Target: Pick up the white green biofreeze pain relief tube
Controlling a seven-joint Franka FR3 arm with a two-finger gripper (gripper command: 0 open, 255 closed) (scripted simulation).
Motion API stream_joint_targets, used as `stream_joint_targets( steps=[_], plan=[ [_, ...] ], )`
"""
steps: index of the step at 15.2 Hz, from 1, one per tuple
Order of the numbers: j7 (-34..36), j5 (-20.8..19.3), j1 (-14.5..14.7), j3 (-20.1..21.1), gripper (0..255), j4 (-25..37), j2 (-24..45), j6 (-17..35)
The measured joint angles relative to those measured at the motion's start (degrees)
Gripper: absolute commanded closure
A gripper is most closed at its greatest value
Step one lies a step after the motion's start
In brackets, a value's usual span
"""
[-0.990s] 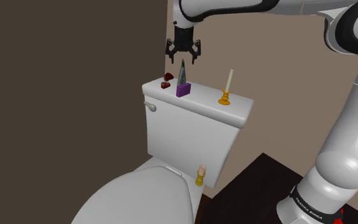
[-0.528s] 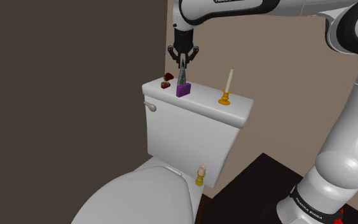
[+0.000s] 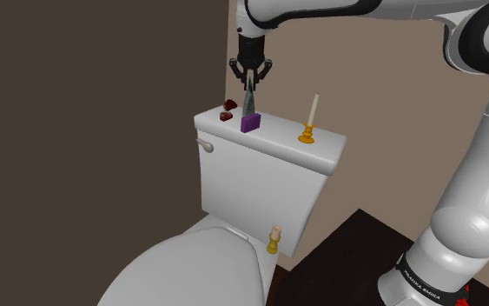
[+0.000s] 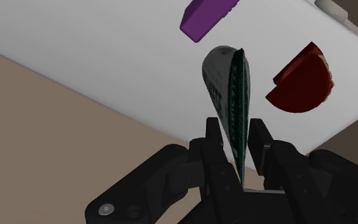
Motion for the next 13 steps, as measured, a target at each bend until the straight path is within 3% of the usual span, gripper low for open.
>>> stream_joint_targets(
  steps=[13],
  plan=[
    [-1.9,-1.9,2.2,0.5,255,15.0,4.2,-11.1]
  ],
)
